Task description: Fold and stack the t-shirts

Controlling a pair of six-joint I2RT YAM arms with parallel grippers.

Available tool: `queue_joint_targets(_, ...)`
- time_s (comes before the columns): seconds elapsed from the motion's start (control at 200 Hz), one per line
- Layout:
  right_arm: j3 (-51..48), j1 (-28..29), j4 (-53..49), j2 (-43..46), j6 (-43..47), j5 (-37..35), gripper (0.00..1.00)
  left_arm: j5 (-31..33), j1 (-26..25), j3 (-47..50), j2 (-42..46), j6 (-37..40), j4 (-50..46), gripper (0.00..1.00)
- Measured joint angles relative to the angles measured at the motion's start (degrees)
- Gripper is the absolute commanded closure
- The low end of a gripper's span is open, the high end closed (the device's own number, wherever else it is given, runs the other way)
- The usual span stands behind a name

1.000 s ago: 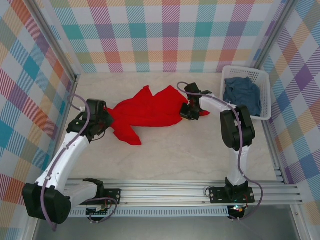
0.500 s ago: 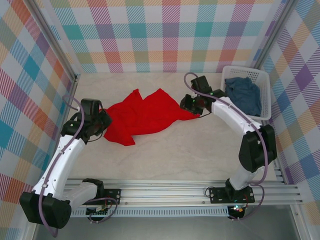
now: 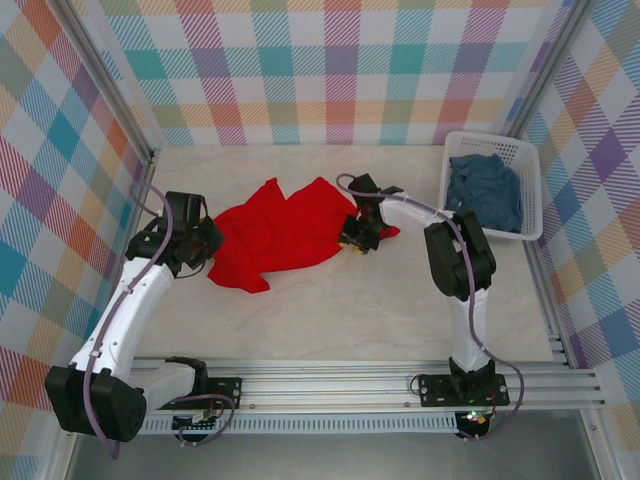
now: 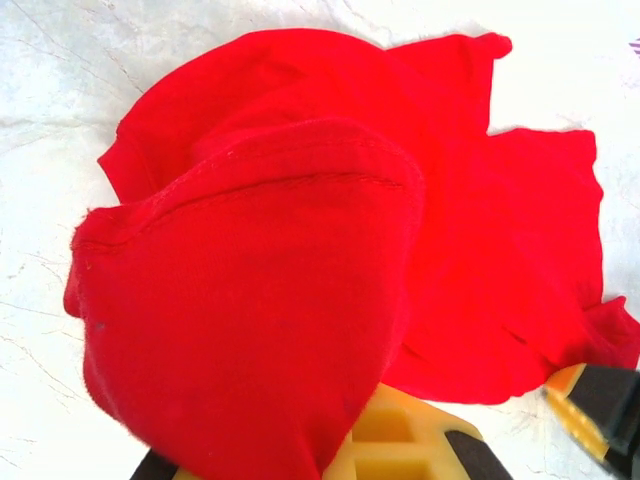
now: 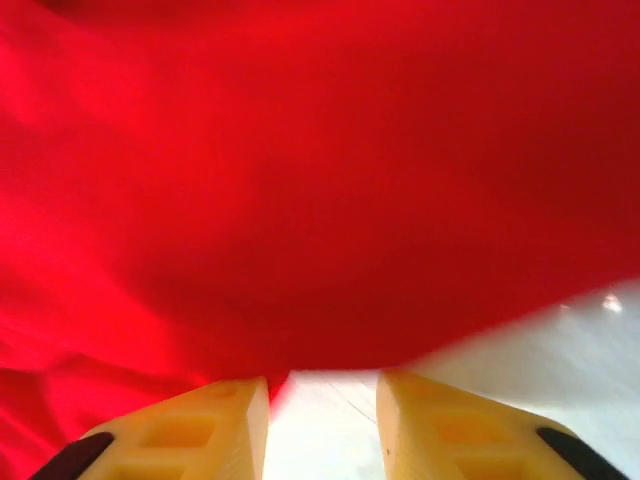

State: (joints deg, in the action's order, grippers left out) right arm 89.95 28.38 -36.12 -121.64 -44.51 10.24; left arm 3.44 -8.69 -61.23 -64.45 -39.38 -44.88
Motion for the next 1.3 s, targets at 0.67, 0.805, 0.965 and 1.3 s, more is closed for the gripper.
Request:
queue_joint_targets(0.67, 23.6, -10.0, -2.1, 4.3, 7.5, -4.3, 1.00, -4.2, 1.4, -24.3, -11.5, 7.2, 4.6, 1.00)
queue_joint_targets(0.805, 22.1, -10.7, -1.9, 13.2, 9.9, -6.1, 1.00, -3.9, 1.4, -24.5, -7.3, 9.6, 6.9, 0.97)
queue_joint_targets(0.965, 11.5, -10.7, 1.0, 25.3, 11.0, -7.2, 1.00, -0.7, 1.4, -11.4, 7.0, 13.2, 10.7, 0.96)
queue_joint_targets(1.3, 8.9, -9.0, 1.8, 6.9, 7.5, 2.1, 1.00, 6.4, 7.4, 3.5, -14.0, 12.7, 10.5, 0.76)
